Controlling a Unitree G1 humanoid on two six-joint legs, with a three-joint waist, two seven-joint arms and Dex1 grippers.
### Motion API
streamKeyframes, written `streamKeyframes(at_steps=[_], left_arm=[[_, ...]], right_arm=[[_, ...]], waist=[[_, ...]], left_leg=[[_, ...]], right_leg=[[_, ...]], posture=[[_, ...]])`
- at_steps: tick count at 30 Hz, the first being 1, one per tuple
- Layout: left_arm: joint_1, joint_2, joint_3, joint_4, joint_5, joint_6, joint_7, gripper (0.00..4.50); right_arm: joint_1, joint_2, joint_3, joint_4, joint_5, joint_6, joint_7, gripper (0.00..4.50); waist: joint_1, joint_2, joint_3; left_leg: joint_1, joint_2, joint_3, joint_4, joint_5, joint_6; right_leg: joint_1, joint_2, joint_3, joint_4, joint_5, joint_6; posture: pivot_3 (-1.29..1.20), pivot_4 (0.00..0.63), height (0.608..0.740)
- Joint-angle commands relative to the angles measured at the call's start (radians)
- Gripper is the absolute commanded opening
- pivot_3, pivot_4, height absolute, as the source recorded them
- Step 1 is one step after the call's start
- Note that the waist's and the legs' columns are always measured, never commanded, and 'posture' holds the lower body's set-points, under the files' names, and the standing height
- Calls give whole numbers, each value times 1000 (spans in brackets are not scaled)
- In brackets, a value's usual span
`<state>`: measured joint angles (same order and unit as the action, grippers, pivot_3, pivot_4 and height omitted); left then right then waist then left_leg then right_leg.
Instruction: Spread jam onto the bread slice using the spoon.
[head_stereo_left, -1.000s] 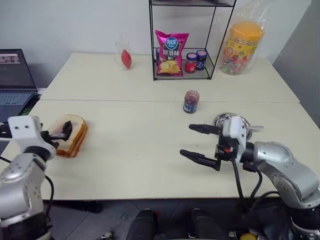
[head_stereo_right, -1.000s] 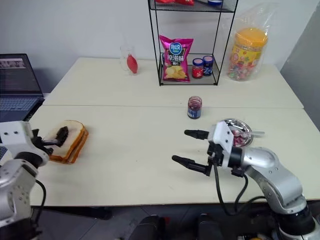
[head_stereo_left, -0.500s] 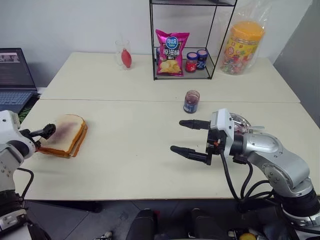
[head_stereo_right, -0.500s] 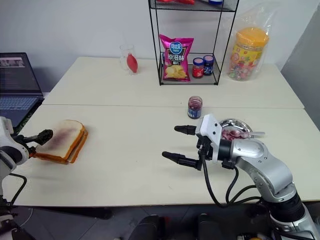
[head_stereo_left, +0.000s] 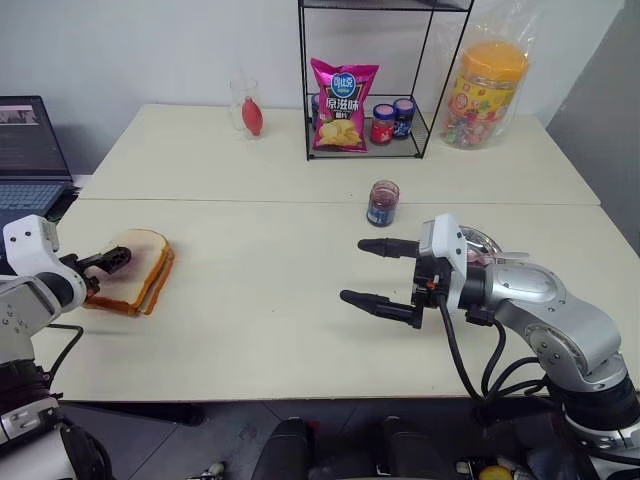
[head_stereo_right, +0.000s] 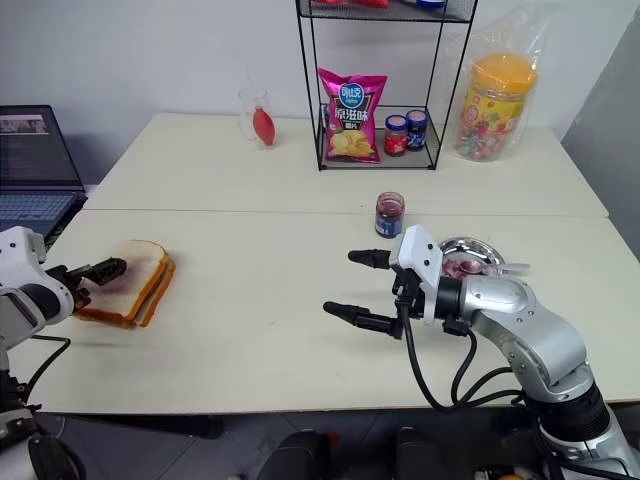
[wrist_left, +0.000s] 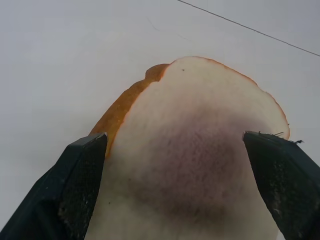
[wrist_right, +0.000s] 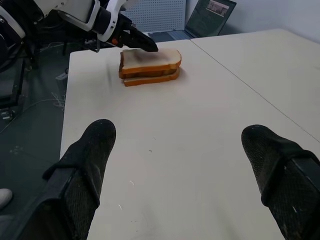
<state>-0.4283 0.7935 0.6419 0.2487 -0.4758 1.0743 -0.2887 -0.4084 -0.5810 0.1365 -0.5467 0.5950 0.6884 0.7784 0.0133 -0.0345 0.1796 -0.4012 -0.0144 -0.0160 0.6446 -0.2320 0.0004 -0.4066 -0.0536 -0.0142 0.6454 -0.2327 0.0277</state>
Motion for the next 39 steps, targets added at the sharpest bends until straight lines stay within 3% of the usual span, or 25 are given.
streamKeyframes(at_steps=[1, 3, 14, 20, 30, 39], left_arm=[[-36, 25, 33, 29, 4, 1, 29, 3750], [-45, 31, 35, 41, 5, -7, 28, 3306], [16, 65, -76, 69, 52, -29, -43, 3306], [18, 66, -113, 106, 74, -43, -65, 2293], [-6, 51, -81, 94, 63, -62, -55, 81], [-13, -34, 66, -131, -101, 16, -66, 9]], right_arm=[[-22, -1, -32, -42, 26, 4, -7, 4500], [-24, -2, -33, -45, 31, 7, -10, 4500], [-20, -5, -33, -57, 44, 20, -20, 4500], [-22, -5, -35, -61, 50, 25, -23, 4500], [-14, -12, -35, -66, 53, 22, -30, 4500], [-6, -22, -36, -63, 48, 13, -24, 4500]], waist=[[0, 0, 0], [-1, 0, 0], [-2, 0, 0], [-1, 0, 0], [-1, 0, 0], [4, -1, 0]], left_leg=[[0, 0, 0, 0, 0, 0], [0, 0, 0, 0, 0, 0], [0, 0, 0, -1, 0, -1], [0, 0, 0, -1, 0, -1], [0, 0, 0, -1, -1, -1], [-1, 0, 0, -1, 0, -1]], right_leg=[[0, 0, 0, 0, 0, 0], [0, 0, 0, 0, 0, 0], [-1, -1, 0, 0, 0, -1], [-1, -1, 1, -1, -3, -6], [-1, -2, 1, 0, -4, -7], [-1, -2, 0, -1, -3, -6]], posture=[[0, 150, 740], [0, 150, 740], [0, 150, 740], [0, 150, 740], [0, 150, 740], [0, 150, 740]])
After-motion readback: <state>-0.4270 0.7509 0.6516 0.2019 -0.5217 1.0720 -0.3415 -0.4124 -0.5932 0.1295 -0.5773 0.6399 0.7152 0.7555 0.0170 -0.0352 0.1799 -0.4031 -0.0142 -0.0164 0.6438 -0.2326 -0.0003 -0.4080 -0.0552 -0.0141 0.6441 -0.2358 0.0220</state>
